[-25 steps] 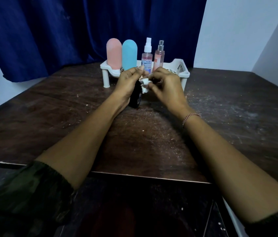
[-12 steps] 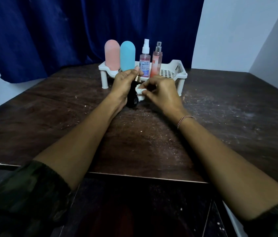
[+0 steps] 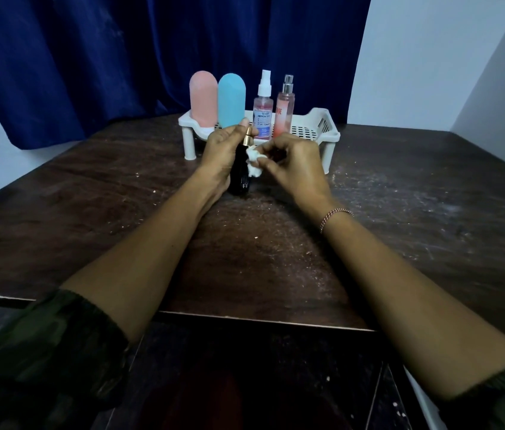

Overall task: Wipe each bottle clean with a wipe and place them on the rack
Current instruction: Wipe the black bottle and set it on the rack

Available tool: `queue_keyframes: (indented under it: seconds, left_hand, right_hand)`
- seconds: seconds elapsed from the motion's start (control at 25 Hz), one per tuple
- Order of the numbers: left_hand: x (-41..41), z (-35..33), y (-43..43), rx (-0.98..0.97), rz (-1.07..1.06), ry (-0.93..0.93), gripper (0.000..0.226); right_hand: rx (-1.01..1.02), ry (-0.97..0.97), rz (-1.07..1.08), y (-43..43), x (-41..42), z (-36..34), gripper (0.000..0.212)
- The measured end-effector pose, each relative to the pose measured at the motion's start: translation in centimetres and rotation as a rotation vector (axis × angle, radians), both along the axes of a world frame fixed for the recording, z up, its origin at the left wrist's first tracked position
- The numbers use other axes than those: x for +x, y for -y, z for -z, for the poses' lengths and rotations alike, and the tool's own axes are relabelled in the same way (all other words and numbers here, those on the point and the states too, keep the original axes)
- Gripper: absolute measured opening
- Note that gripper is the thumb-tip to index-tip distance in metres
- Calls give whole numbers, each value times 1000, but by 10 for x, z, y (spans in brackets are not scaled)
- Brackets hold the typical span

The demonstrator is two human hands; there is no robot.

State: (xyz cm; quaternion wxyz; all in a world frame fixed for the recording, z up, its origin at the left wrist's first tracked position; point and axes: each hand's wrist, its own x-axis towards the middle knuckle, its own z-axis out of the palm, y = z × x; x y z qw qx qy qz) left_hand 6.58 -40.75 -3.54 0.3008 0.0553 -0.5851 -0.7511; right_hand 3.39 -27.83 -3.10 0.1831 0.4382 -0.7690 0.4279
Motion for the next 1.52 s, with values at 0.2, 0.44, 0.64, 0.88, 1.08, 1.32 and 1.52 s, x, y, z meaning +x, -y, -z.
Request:
queue_keyframes:
  seconds: [0.2,0.44,0.64,0.88,1.08,1.32,1.52]
  left_hand:
    - [-3,4,7,8,-19,-3,30]
    - [0,3,5,-9,6,23,30]
    - [3,2,-2,25,20,19,30]
    - [6,-2,-1,24,-49,38,30]
    - [7,-2,-4,31,-26,34,28]
    - [8,-2,-5,83,-40,53,29]
    - [9,-4,-7,81,-44,71,29]
  right_hand:
    - [149,25,-59,-4,0,0,18]
    - [293,2,-79,-4,-4,2,14]
    - [88,-23,-14,-4,-4,-1,13]
    - [184,51,-159,-8,1,-1,12]
    - [101,47,-105,-8,0,-1,11]
    - [182,87,-143,-11,1,1,12]
    - [328,72,-265,-13,1,0,10]
